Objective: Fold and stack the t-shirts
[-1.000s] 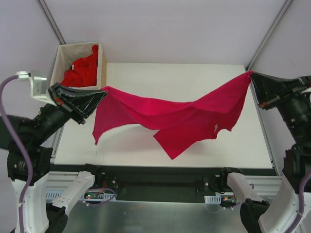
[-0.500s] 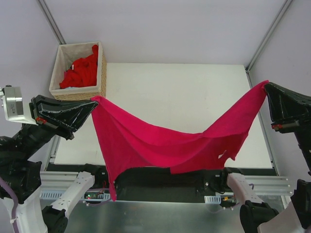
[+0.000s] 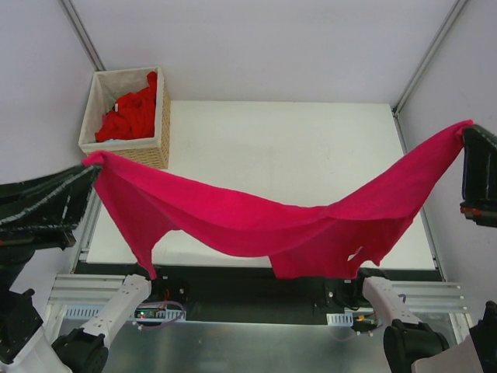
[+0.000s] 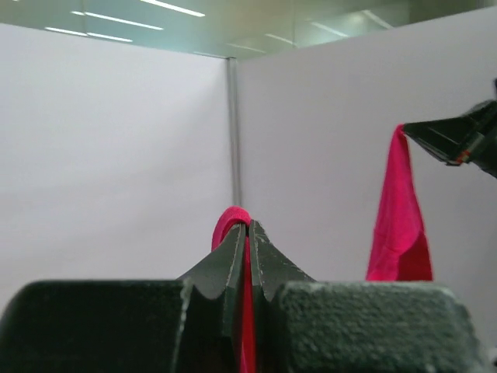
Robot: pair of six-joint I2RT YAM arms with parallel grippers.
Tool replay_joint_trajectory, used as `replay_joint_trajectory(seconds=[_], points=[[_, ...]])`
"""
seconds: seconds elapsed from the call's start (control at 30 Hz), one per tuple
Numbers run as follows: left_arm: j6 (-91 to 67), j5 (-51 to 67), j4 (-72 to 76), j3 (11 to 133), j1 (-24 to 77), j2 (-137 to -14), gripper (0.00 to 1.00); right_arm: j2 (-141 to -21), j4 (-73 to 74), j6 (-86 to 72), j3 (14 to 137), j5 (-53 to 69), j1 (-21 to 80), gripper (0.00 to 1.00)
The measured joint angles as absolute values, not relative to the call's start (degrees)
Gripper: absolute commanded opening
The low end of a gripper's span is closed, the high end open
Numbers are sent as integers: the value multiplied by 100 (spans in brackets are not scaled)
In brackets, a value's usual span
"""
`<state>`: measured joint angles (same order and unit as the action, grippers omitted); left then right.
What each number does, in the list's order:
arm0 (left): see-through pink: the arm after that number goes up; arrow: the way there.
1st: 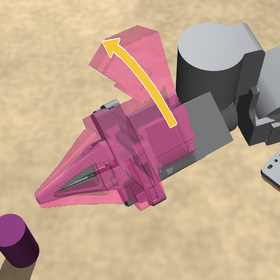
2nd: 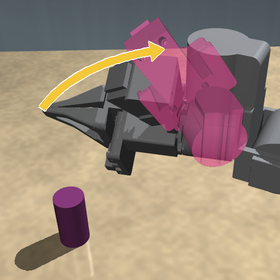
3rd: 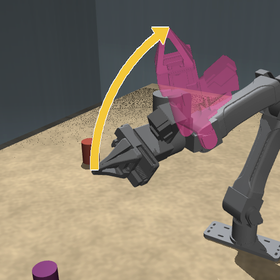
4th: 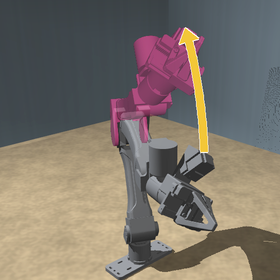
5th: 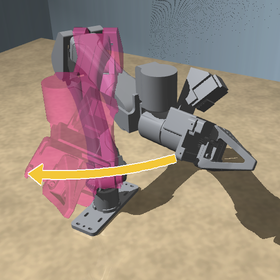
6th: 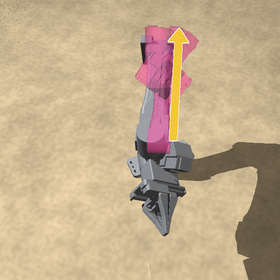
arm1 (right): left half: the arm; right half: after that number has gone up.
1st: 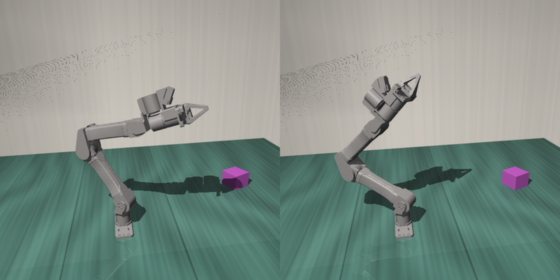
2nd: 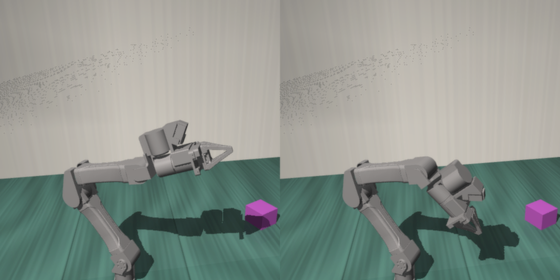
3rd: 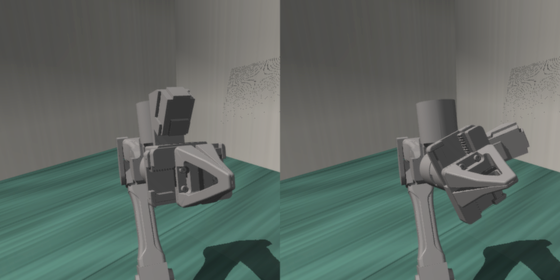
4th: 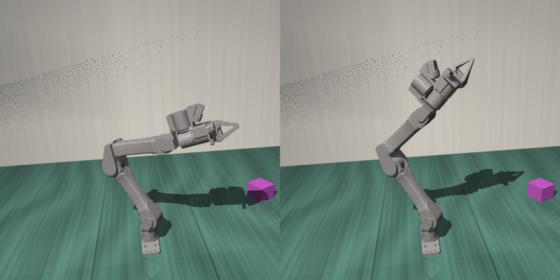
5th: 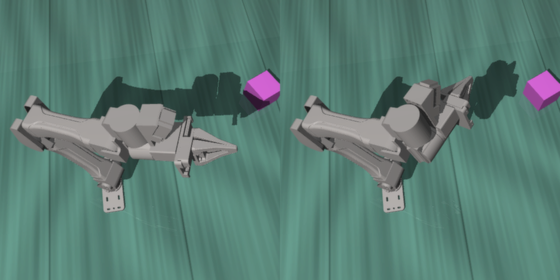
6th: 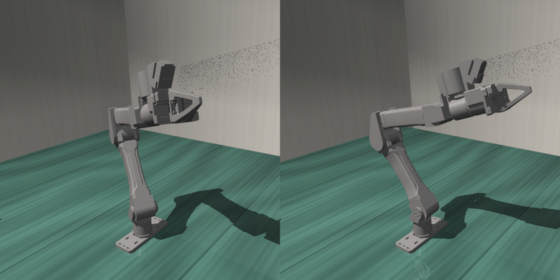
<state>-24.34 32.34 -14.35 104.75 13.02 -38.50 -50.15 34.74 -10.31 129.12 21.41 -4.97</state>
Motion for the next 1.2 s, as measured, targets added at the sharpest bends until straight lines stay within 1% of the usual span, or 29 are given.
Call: replay_joint_trajectory(seconds=[0.13,0.2,0.3,0.4,0.53,0.73,0.87,1.03,1.2], points=[[-2034,2440,-1219,11091,1302,-4447,0,-5374,2744,-1170,12870,1922,-497,0],[-1879,2117,-1140,11504,1299,-4928,0,-5795,2558,-1214,13176,1822,-497,0],[-1809,1868,-1074,11913,1299,-5553,0,-6311,2346,-1258,13574,1715,-497,0],[-1850,1841,-1079,11942,1299,-5793,0,-6348,2250,-1271,13469,1634,-497,0],[-1990,1865,-969,11491,1299,-5594,0,-5898,2211,-1269,12980,1588,-497,0],[-2171,1874,-517,10427,1299,-4552,0,-5369,1994,-1247,12929,1577,-497,0],[-2231,1754,62,9454,1302,-3933,0,-5196,1680,-1238,12392,1573,-497,1],[-2364,1737,137,8816,1299,-3948,0,-5389,1756,-1238,11684,1590,-497,0],[-2561,1772,99,8779,1299,-4032,0,-5649,2071,-1190,11896,1588,-497,0]])
